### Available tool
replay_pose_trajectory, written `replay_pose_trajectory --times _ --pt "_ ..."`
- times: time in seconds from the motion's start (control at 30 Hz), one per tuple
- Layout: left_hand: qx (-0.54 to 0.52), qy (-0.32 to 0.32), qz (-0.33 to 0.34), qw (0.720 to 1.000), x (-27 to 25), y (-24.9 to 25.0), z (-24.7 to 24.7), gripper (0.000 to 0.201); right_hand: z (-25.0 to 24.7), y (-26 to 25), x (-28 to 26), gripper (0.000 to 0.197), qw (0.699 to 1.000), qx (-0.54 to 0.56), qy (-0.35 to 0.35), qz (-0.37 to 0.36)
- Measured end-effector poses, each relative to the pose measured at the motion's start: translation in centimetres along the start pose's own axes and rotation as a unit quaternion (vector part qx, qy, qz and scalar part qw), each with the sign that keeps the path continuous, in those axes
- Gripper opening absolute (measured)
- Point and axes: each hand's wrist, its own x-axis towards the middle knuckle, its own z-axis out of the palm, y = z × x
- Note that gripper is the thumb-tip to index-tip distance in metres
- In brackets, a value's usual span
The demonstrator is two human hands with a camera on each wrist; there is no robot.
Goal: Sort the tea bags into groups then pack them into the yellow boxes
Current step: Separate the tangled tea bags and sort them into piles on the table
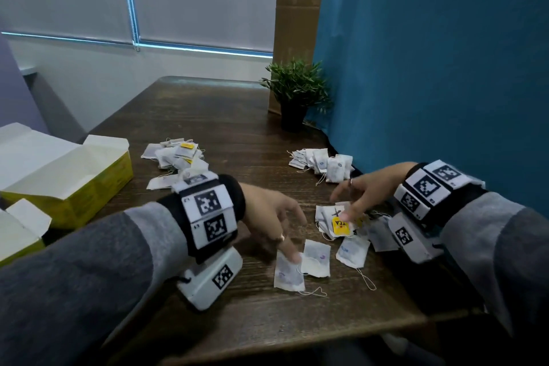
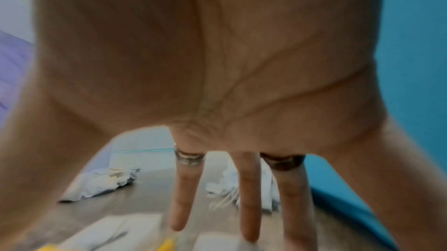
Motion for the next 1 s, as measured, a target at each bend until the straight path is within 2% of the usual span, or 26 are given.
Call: replay_pose_trajectory --times 0.07,0.17,0.27,0.43,0.5,0.6,0.73,0.87,1.0 --pt "0.058 -0.003 0.008 0.998 0.6 0.2 1.2 0.068 1.1 -0.1 0.3 0.085 1.0 0.001 -0.01 0.004" --pt "0.07 -0.003 0.011 0.997 1.1 0.2 1.9 0.061 1.9 -1.1 0.3 0.069 1.0 -0.001 0.009 -0.007" --pt "0.09 -0.004 0.008 0.996 1.3 0.3 2.0 0.047 2.4 -2.7 1.0 0.054 0.995 0.069 0.02 -0.062" --pt "0.149 0.018 0.015 0.988 1.0 -0.8 1.2 0.024 2.5 -5.6 2.7 0.039 0.985 0.104 0.055 -0.129" --pt "0.141 0.043 0.001 0.989 0.6 -1.7 0.4 0.017 2.3 -6.8 3.5 0.032 0.978 0.117 0.085 -0.152" --pt "0.023 0.112 -0.022 0.993 -0.4 -3.7 -1.2 0.025 1.4 -8.1 4.4 0.028 0.969 0.122 0.133 -0.167" --pt "-0.128 0.236 -0.017 0.963 -1.5 -6.2 -3.1 0.022 -0.5 -7.2 3.3 0.027 0.95 0.166 0.194 -0.178" --pt "-0.274 0.318 0.033 0.907 -1.7 -6.9 -3.7 0.024 -1.2 -3.2 1.3 0.02 0.939 0.254 0.205 -0.108" --pt "-0.395 0.332 0.054 0.855 -1.3 -6.9 -3.9 0.021 0.3 0.6 0.0 0.018 0.955 0.236 0.179 0.013"
